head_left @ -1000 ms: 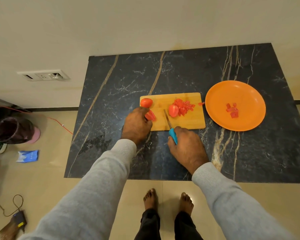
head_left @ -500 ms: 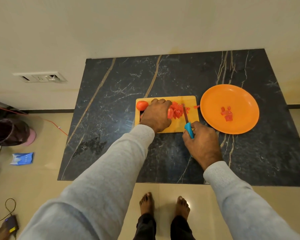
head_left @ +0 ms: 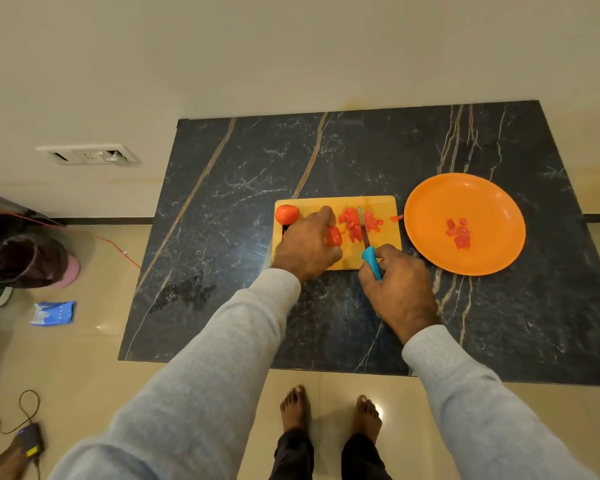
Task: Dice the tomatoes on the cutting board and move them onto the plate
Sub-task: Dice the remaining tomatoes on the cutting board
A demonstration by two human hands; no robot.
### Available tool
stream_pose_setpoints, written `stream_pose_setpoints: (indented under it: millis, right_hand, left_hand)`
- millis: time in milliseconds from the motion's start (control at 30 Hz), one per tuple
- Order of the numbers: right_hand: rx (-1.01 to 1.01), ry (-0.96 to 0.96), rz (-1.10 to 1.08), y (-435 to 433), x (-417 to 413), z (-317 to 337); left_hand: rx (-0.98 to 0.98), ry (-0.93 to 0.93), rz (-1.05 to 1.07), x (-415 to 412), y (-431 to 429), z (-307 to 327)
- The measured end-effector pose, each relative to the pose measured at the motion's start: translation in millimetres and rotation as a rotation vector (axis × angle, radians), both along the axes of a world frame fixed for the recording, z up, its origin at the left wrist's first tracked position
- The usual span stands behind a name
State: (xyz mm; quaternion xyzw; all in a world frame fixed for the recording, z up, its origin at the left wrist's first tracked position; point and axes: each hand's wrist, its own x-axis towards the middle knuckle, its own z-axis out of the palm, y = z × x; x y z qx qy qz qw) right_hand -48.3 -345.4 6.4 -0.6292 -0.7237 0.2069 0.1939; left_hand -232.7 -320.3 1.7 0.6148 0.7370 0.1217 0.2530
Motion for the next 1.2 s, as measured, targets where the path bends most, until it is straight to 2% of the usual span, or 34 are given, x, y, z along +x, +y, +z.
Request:
stream_pose_setpoints:
  millis: [133,367,600,767,933,1200]
  right_hand:
    - [-0.017,-0.012,0.043,-3.7,-3.8,-3.0]
    - [-0.064,-0.051,0.092,-10.7,-7.4,-12.0]
    - [-0.094,-0.085,0.102,-6.3,-6.0,-14.1]
    - [-0.1,-0.126,0.179,-6.2,-5.8,-16.4]
    - [-0.09,-0.175,0.146,-7.8,-5.2,-18.9]
    - [-0.072,-0.084,0.109,-12.7,-12.7,-16.5]
  left_hand:
    - [0.061,0.253,-0.1,-5.0,-6.0,-2.7]
    - [0.003,0.363,-0.122,-21.3,-1.1,5.5]
    - [0.021,0.337,-0.178,-20.0,1.8,3.3]
    - [0.026,0.362,-0.098,-19.6,0.8,-5.5]
    - [0.026,0.374,-0.172,-21.3,9.3,-5.1]
    - [0.109,0.237,-0.253,-31.6,11.3,-22.8]
